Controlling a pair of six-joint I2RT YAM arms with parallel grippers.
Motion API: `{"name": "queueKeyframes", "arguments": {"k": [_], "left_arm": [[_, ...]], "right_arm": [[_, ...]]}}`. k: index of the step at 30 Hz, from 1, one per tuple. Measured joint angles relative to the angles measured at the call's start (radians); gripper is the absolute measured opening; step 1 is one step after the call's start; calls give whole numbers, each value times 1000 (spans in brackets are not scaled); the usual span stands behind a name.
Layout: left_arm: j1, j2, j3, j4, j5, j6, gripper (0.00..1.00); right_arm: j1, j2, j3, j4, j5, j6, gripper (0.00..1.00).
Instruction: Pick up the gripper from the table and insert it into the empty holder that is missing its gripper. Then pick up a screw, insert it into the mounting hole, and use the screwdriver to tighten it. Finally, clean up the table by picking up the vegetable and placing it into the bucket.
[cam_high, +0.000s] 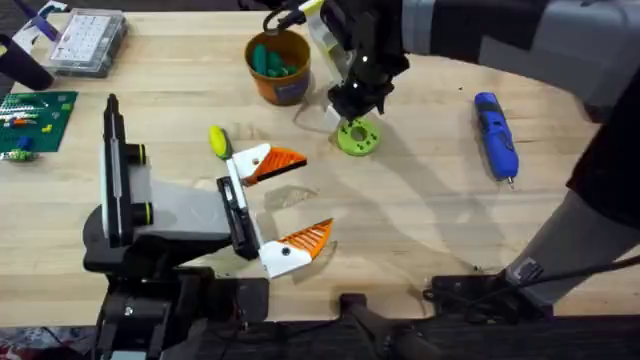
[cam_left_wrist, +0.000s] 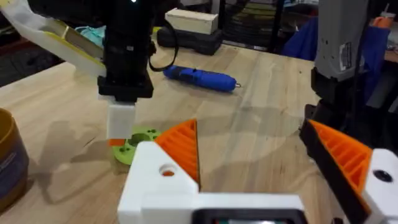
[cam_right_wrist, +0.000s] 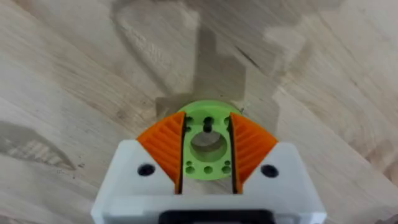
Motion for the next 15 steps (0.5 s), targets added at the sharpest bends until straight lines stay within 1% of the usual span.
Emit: {"name": "queueKeyframes", "arguments": {"k": [15], "left_arm": [[0, 0, 0, 0, 0, 0, 986]], "right_arm": [[0, 5, 12, -14, 0, 0, 392]]}}
